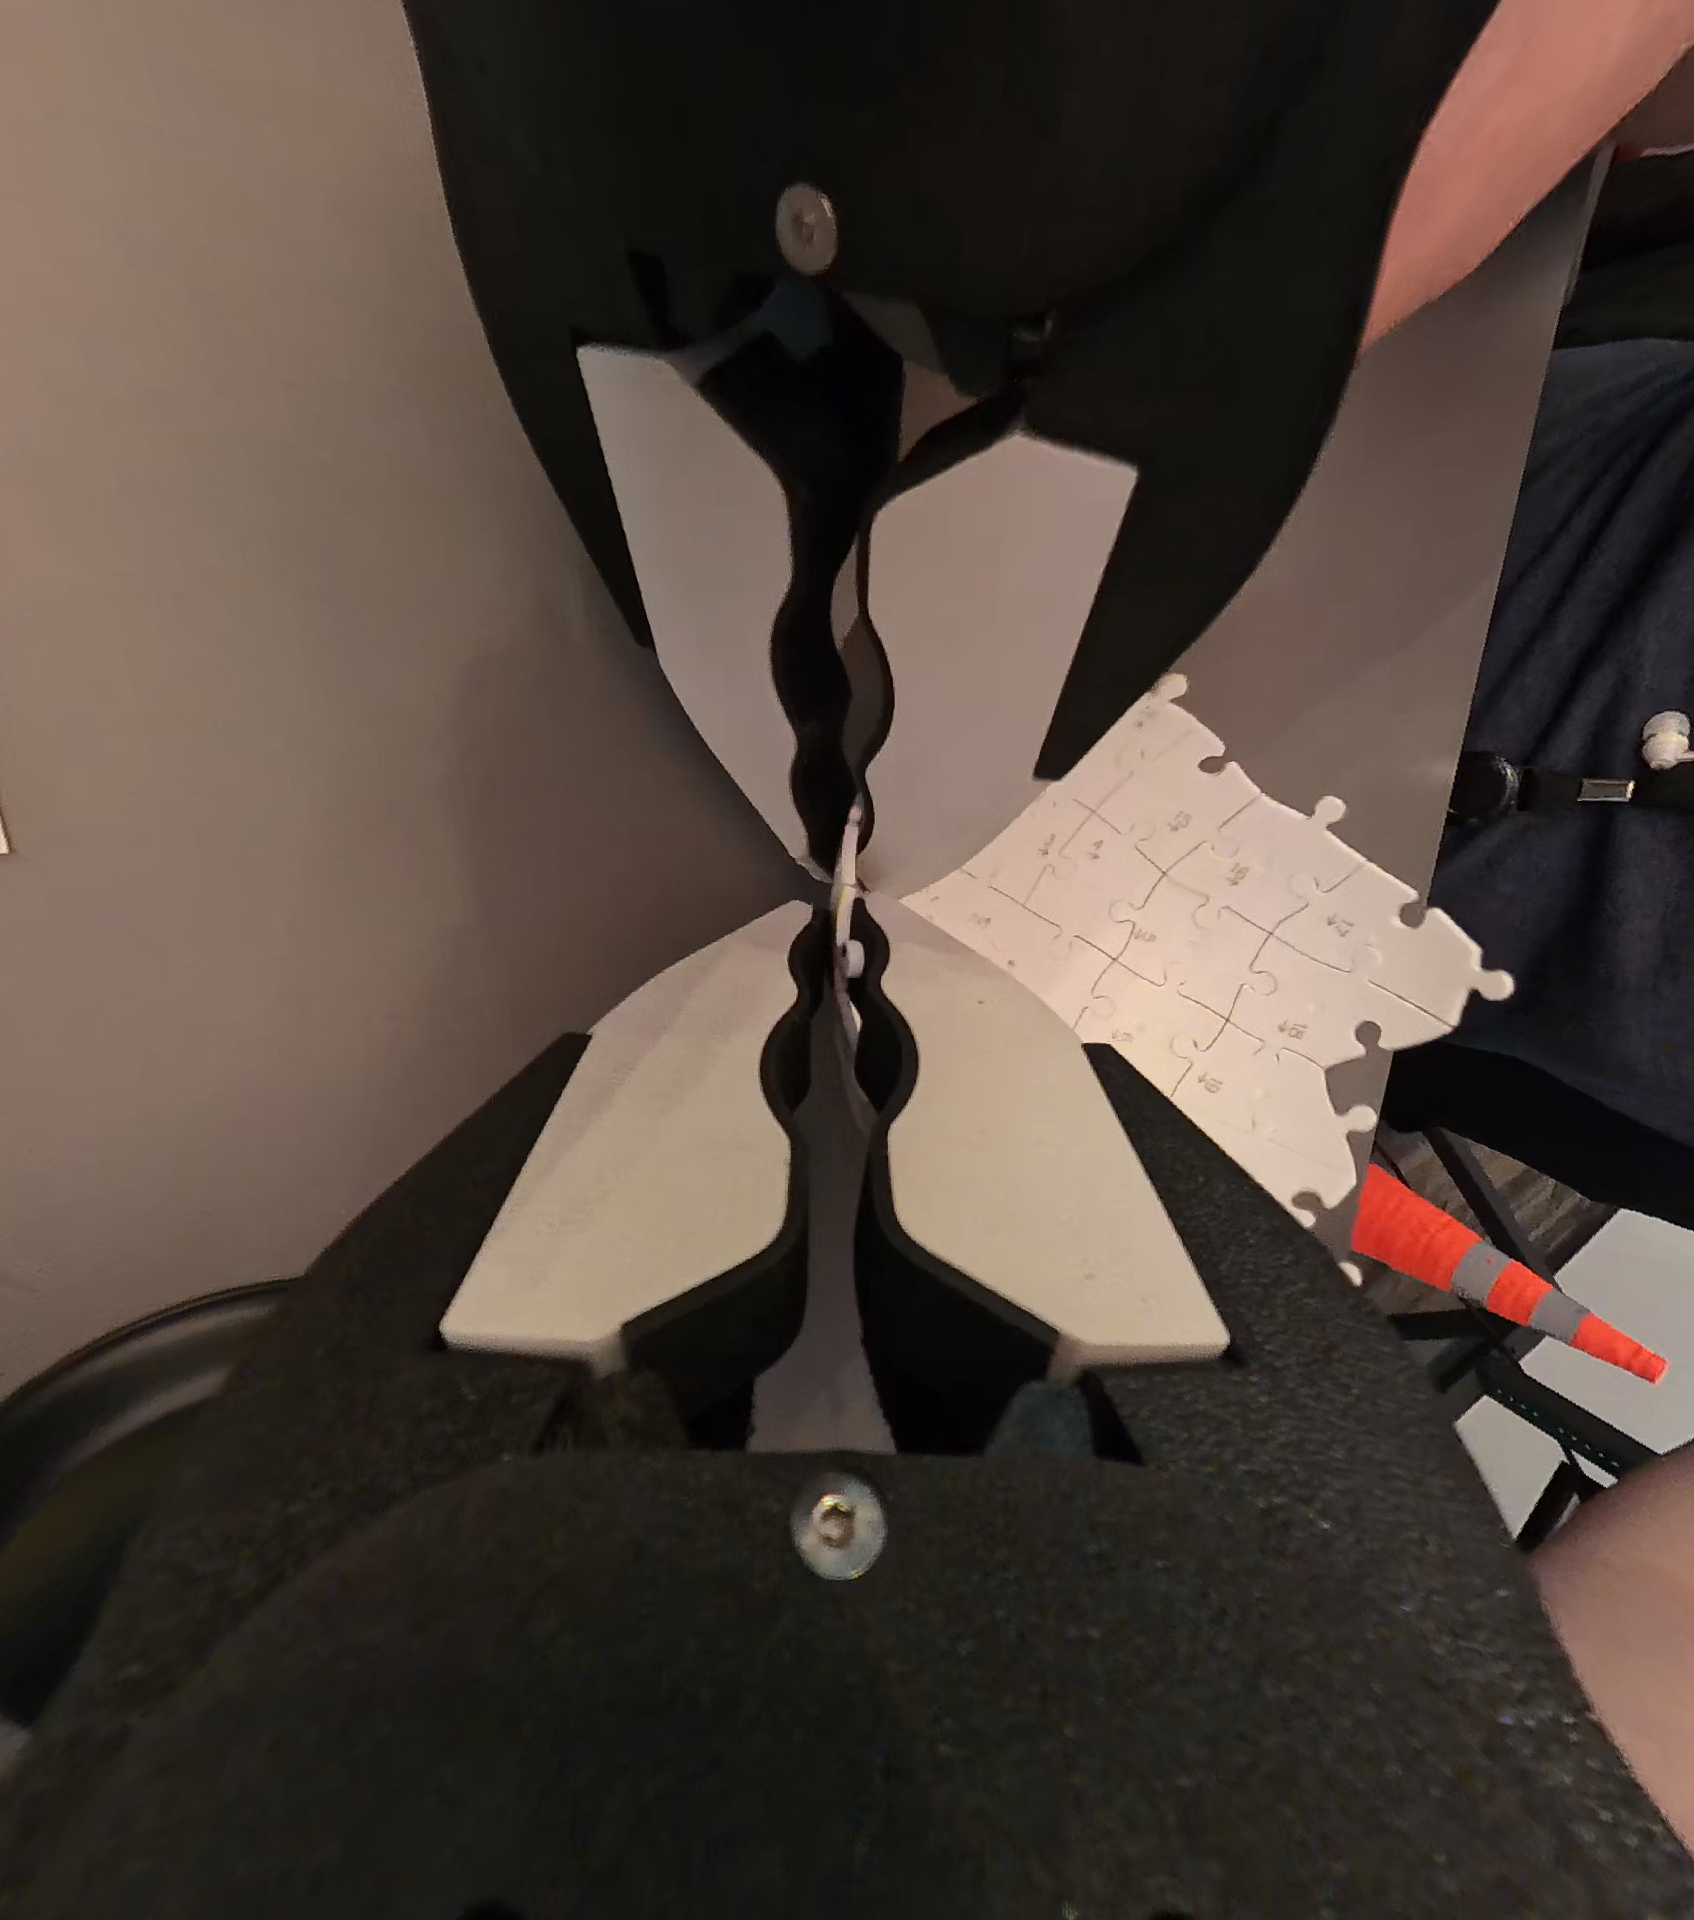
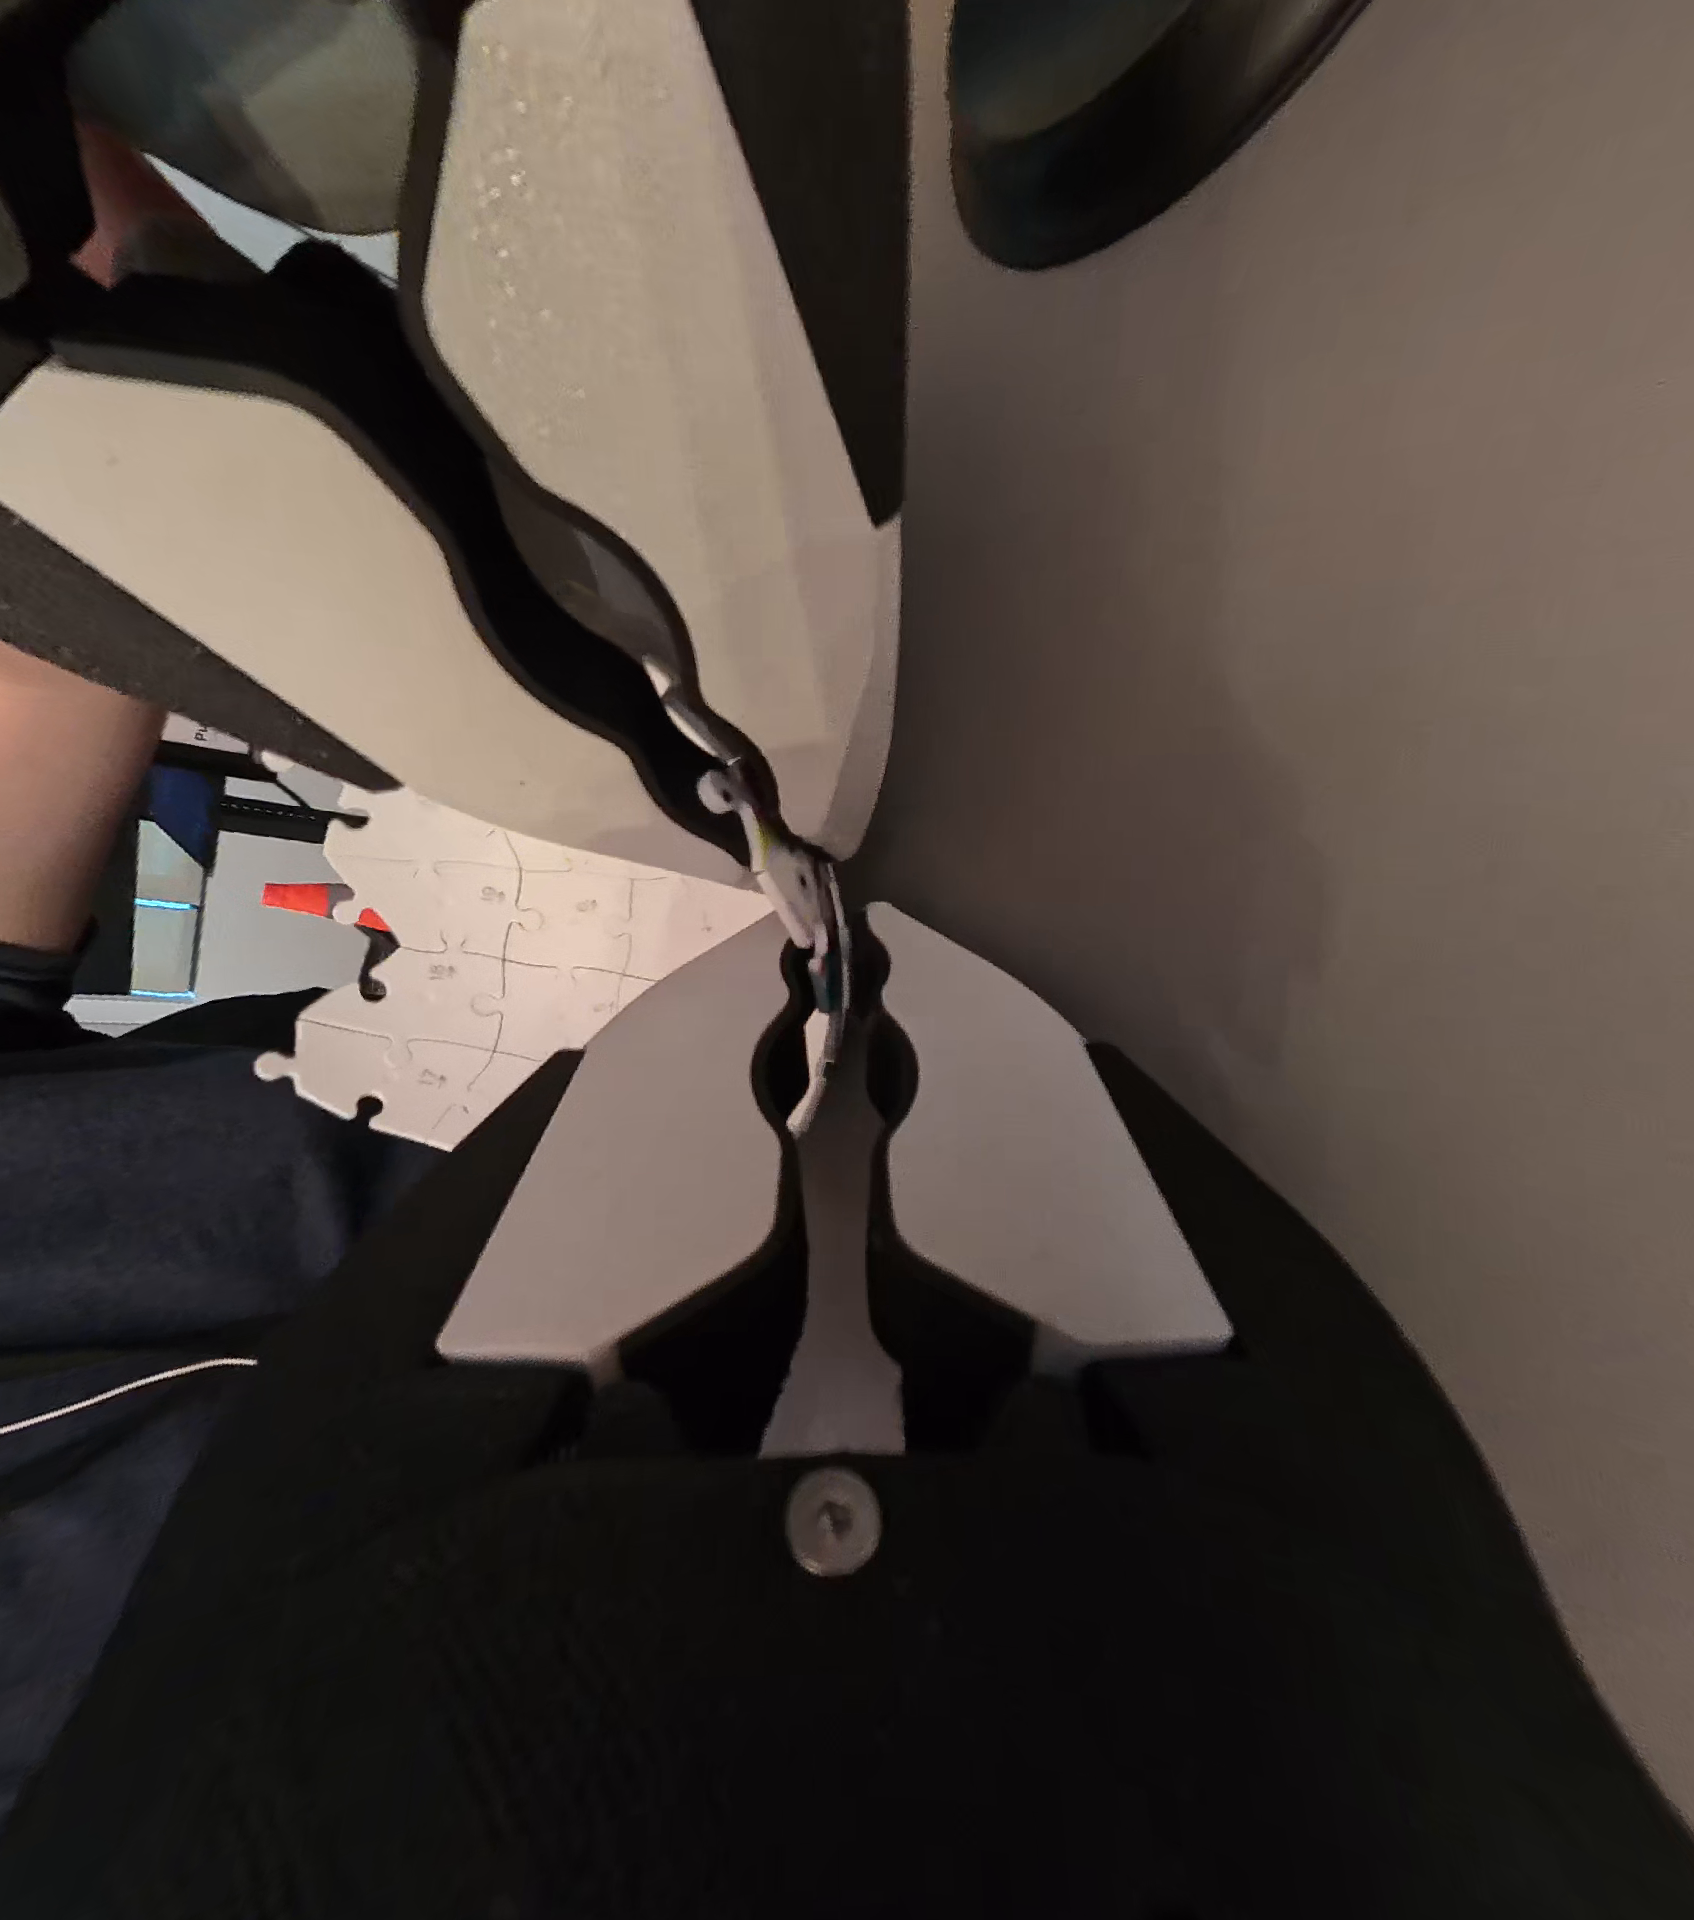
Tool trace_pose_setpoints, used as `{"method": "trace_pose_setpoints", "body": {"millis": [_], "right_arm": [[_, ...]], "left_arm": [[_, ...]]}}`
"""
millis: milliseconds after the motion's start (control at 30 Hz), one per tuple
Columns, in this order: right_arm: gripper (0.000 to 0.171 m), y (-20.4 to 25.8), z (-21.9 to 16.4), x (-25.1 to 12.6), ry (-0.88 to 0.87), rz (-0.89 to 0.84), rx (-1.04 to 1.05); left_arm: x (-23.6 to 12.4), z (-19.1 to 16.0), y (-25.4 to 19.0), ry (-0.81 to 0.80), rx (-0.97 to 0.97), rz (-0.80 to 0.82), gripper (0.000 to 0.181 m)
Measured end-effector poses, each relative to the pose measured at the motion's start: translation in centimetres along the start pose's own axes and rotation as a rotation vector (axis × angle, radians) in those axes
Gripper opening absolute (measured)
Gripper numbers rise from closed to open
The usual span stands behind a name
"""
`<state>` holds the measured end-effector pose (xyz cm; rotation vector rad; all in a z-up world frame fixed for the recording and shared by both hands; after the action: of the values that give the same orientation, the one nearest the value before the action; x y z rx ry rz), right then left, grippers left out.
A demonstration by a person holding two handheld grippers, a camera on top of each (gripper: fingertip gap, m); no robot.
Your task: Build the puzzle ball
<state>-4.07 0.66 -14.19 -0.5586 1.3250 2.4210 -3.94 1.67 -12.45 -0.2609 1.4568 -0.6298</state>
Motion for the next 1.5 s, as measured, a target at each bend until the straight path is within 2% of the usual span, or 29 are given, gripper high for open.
{"method": "trace_pose_setpoints", "body": {"millis": [300, 533, 767, 967, 1300, 1500], "right_arm": [[0.006, 0.1, 0.3, -0.3, 0.006, -0.077, -0.043], [0.006, 0.3, 0.7, 0.3, -0.029, -0.002, -0.081], [0.008, 0.1, 0.8, -1.0, -0.035, -0.020, -0.129], [0.005, 0.2, 0.7, -0.5, -0.007, -0.021, -0.193], [0.004, 0.0, 0.8, -0.4, -0.026, 0.014, -0.177], [0.004, 0.0, 0.9, -0.6, -0.015, -0.062, -0.209]], "left_arm": [[-0.5, 0.2, 0.0, -0.016, 0.031, 0.052, 0.003], [-0.6, -0.5, 0.0, 0.000, 0.020, 0.056, 0.003], [-0.9, -0.8, 0.3, -0.009, 0.006, 0.069, 0.003], [-0.8, -0.6, 0.3, -0.002, 0.006, 0.070, 0.003], [-0.8, -0.6, 0.4, 0.004, 0.005, 0.074, 0.003], [-1.0, -0.6, 0.3, -0.003, 0.005, 0.075, 0.003]]}}
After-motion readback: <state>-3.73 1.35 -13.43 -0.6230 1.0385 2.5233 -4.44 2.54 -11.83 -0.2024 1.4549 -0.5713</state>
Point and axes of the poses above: each gripper's, where its closed fingertips meet, x out along the fingers, z out of its top, y = z × x across the jaws, the point moved 1 cm from there along -x, back along the fingers, and after that the axes turned 6 degrees about -x, right-handed, at the moved point
